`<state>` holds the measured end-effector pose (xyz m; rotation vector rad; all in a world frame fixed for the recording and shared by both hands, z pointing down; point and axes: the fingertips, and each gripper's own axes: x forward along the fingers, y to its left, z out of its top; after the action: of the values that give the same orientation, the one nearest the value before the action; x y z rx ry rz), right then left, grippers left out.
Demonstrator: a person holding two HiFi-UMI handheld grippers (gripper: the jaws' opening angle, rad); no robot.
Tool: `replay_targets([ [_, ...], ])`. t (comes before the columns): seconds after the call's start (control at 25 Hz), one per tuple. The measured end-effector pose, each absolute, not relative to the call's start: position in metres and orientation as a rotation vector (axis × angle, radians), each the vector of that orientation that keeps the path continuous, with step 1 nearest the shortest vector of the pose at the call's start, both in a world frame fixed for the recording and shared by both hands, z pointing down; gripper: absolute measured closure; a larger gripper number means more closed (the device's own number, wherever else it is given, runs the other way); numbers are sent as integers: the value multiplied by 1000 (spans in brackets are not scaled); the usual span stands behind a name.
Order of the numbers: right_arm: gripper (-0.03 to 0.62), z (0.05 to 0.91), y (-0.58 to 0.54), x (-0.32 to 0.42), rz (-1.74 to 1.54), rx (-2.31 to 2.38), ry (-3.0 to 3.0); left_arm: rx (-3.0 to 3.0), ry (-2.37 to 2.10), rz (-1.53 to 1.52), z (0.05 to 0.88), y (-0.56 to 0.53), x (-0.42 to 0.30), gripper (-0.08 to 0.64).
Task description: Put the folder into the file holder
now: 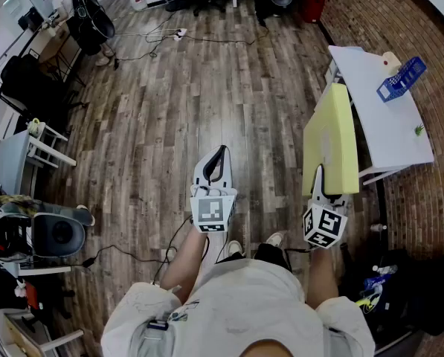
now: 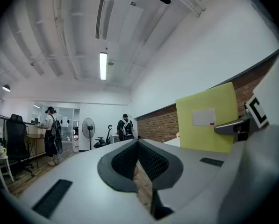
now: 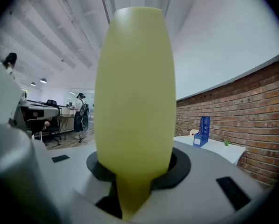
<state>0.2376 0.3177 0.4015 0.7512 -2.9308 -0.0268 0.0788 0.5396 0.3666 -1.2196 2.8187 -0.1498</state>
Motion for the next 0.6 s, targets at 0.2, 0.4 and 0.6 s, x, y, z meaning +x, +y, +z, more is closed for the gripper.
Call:
replay_targets([
  [0.2, 437, 397, 341, 232, -69, 732, -2938, -1203, 2820, -133, 365, 565, 79, 552],
  [0.4, 433, 393, 366, 225, -82, 710, -2960, -1184, 2823, -113, 366, 590, 76, 552],
  [0.6, 433, 389, 385, 222, -112, 710, -2965, -1174, 2819, -101, 367, 609, 75, 552],
])
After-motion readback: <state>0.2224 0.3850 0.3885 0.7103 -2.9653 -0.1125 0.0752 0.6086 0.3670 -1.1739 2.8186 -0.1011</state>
